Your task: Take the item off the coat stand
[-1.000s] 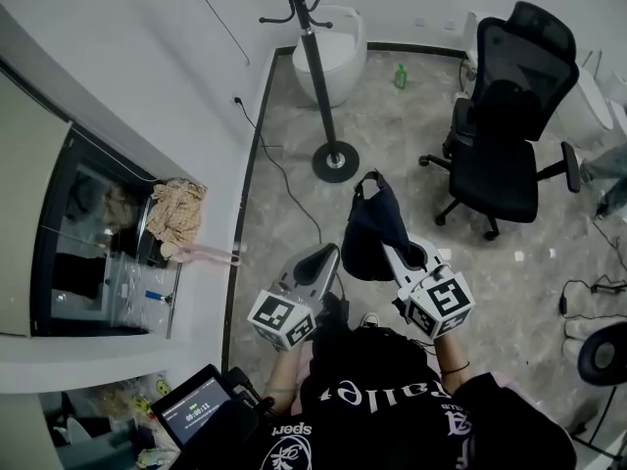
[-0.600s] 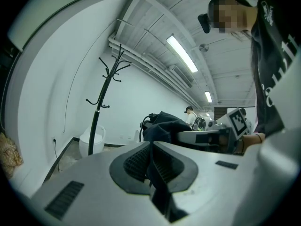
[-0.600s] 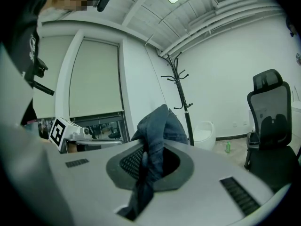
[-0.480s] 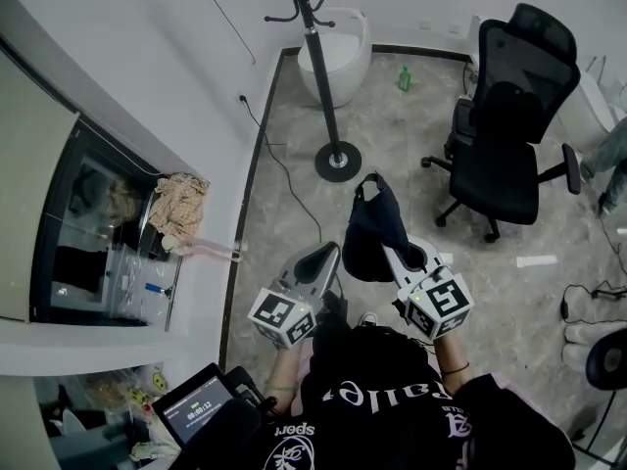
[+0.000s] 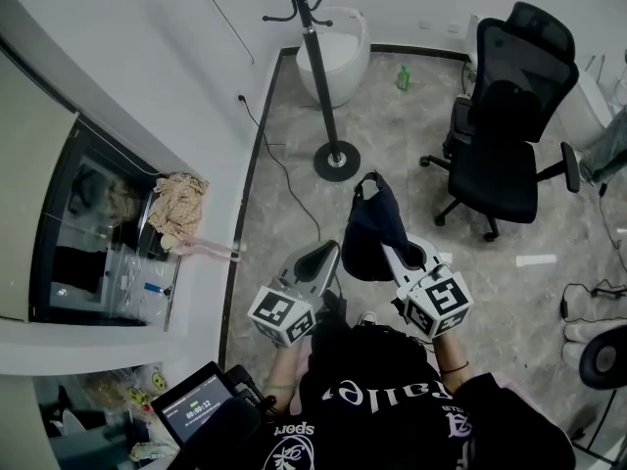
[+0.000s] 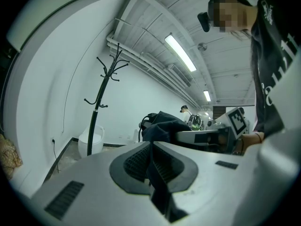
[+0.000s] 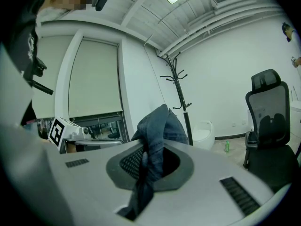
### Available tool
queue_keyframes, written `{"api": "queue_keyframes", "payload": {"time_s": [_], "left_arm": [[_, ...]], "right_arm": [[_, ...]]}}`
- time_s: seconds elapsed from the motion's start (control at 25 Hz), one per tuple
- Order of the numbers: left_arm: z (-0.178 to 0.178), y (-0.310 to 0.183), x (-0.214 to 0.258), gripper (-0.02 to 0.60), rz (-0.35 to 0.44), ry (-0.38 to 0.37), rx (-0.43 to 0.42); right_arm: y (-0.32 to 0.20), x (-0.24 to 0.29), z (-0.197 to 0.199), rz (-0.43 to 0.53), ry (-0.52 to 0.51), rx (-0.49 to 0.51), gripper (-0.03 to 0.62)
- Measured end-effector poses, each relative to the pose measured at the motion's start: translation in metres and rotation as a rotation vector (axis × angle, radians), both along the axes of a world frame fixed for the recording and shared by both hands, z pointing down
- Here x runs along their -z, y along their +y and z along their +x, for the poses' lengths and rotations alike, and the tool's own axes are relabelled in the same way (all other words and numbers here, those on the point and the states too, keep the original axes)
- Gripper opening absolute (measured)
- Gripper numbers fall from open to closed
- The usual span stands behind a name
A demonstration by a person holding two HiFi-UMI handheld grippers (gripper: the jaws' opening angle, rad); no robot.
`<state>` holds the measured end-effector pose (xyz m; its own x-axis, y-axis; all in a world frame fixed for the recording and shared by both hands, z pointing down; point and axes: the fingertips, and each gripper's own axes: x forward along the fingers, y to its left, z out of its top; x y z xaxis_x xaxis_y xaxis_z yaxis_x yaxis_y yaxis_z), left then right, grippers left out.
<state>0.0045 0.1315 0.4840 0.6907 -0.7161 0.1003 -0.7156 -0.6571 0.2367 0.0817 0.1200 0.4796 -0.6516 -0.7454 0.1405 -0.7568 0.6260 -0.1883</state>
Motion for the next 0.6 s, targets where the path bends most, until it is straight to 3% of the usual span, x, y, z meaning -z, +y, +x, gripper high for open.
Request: {"api": "queue_keyframes", "payload": {"time_s": [0.6], "left_arm": [[0.0043,-0.0040,-0.0031,0.003,-0.004,-0.009,0.001]], "right_arm": [[-0.0053,-0.0033,-0.0005,-0.002,-0.011,0.015,0.026]]}}
